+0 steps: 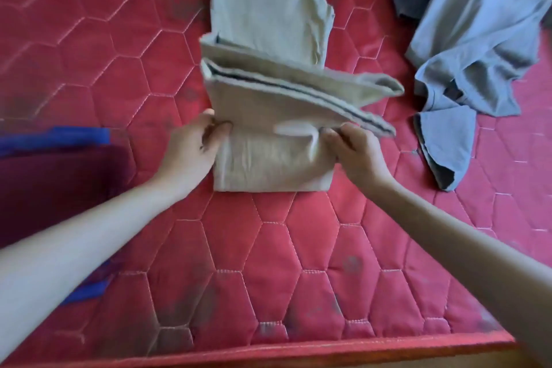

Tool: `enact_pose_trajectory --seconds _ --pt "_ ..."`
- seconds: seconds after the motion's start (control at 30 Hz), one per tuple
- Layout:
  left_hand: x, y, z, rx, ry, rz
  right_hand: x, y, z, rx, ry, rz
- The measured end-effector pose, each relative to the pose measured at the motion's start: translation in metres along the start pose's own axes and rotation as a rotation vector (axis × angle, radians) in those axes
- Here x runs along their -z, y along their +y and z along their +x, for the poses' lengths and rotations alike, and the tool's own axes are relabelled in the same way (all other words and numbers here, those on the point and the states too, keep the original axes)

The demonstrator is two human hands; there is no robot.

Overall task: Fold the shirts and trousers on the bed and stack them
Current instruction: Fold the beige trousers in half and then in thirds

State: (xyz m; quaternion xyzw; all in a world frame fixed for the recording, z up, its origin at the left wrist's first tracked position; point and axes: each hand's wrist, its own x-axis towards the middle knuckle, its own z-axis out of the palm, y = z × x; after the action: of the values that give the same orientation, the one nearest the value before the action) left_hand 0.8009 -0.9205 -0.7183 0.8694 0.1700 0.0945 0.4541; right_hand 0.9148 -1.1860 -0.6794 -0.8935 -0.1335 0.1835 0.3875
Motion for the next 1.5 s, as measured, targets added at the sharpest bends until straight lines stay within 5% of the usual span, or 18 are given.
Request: enact_pose_trajectory --seconds 0.27,0.57,0.97,1.5 --pt "-0.017 -0.004 0.010 0.476 0.024 -0.175 -0.048 0.017 0.023 -0.367 0.194 0.239" --pt "-0.011 0.005 -0.037 0.509 -0.112 -0.126 -0.055 0.020 -0.021 -0.392 0.208 0.298" --pt "-0.021 0.008 -0.061 0.406 -0.036 0.114 -0.041 0.038 -0.048 -0.320 0.101 0.142" --pt "-0.027 0.051 -0.189 0.704 -0.101 -0.034 -0.040 0.056 -0.179 -0.494 0.047 0.117"
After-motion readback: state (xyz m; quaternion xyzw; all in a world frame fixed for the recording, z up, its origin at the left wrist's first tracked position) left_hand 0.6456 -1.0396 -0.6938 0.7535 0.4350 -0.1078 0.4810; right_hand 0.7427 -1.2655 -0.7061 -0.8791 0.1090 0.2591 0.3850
